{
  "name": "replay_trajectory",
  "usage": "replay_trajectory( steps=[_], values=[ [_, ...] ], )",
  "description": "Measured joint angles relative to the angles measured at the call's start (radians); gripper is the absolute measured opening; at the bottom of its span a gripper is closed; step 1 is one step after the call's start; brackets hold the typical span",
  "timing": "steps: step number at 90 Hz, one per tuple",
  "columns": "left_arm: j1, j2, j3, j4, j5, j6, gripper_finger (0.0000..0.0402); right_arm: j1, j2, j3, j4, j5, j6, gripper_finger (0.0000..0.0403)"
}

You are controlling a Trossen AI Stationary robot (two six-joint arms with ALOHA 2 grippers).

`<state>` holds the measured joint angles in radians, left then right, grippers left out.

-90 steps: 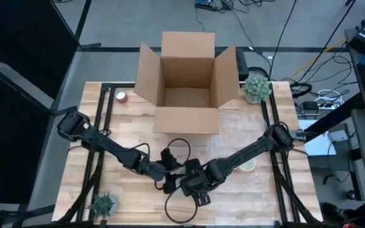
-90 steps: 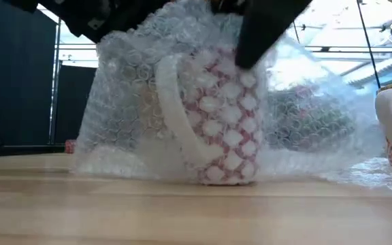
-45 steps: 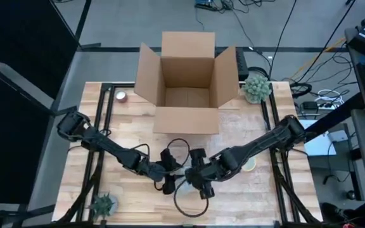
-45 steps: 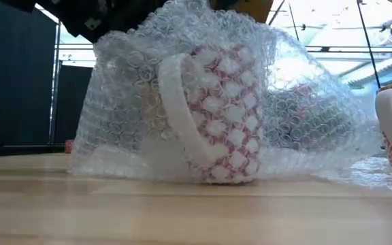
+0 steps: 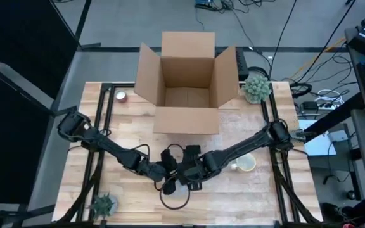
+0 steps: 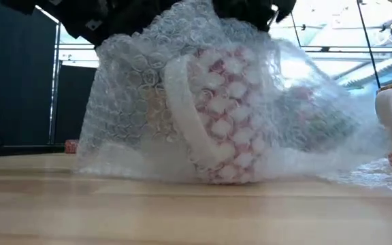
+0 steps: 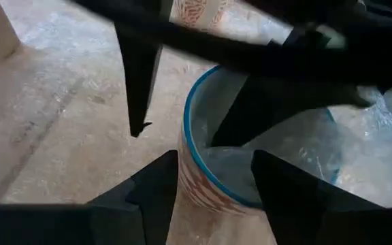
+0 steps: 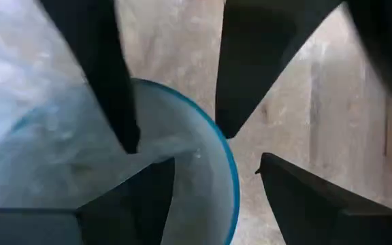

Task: Wrap mug
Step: Wrap the red cup with the left transparent bubble wrap

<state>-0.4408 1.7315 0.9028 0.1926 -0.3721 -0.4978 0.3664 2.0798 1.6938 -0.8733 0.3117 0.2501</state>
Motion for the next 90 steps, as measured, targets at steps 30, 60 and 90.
replay_trajectory(
  steps=[30, 60, 90],
  values=[
    [0.000, -0.001, 0.001, 0.017, 0.006, 0.007, 0.0180, -0.001, -0.026, -0.006, -0.032, -0.030, -0.012, 0.0205],
    [0.000, -0.001, 0.000, 0.011, 0.013, 0.007, 0.0180, 0.060, -0.220, -0.004, -0.062, -0.050, -0.002, 0.0205],
    [0.000, -0.001, 0.000, 0.011, 0.013, 0.006, 0.0180, 0.170, -0.098, -0.003, 0.067, -0.076, 0.042, 0.0205]
  ],
)
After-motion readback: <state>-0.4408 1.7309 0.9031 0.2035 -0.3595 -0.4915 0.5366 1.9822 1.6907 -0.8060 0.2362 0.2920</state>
